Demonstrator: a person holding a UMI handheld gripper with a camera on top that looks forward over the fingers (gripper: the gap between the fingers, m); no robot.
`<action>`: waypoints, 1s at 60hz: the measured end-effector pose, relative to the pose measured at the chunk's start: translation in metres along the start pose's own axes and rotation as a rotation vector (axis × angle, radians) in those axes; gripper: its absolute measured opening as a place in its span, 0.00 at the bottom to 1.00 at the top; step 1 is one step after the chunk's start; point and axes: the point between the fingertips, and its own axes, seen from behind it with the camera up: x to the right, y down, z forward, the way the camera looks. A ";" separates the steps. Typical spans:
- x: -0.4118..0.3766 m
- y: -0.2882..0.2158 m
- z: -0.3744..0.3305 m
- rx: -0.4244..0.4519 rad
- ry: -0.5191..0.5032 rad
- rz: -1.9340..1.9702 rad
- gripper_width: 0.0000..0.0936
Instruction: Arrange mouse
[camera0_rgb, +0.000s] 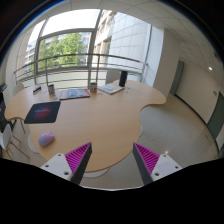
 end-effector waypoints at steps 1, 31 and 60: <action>0.000 0.000 0.000 0.000 0.002 -0.001 0.90; -0.150 0.101 -0.030 -0.048 -0.064 -0.031 0.90; -0.345 0.077 0.094 -0.071 -0.283 -0.030 0.90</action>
